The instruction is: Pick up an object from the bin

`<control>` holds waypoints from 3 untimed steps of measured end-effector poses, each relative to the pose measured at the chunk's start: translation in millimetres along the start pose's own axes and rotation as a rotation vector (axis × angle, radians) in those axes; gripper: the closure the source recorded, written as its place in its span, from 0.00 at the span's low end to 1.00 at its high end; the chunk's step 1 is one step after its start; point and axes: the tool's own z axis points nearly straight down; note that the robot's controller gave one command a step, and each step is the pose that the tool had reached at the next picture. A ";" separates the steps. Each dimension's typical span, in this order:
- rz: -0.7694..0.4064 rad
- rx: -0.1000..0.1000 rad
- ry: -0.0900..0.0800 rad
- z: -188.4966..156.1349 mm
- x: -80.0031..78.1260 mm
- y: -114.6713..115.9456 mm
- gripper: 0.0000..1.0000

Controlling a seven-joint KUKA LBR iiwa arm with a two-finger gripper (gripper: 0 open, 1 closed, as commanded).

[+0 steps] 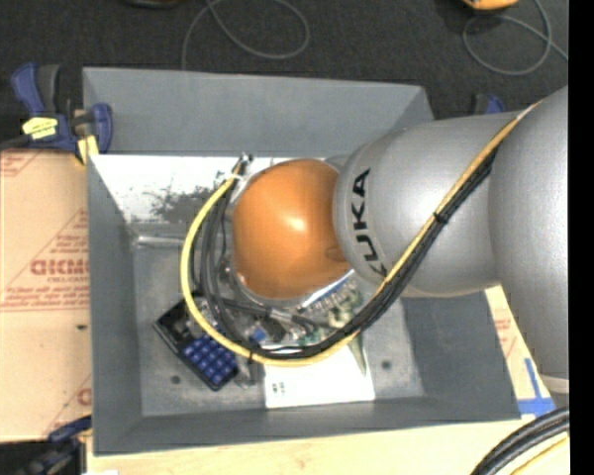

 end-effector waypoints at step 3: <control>0.002 0.001 -0.002 -18.4 -0.8 -1.0 1.00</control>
Offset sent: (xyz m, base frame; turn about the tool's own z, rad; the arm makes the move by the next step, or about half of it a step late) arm 0.0000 0.0001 0.0192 0.0000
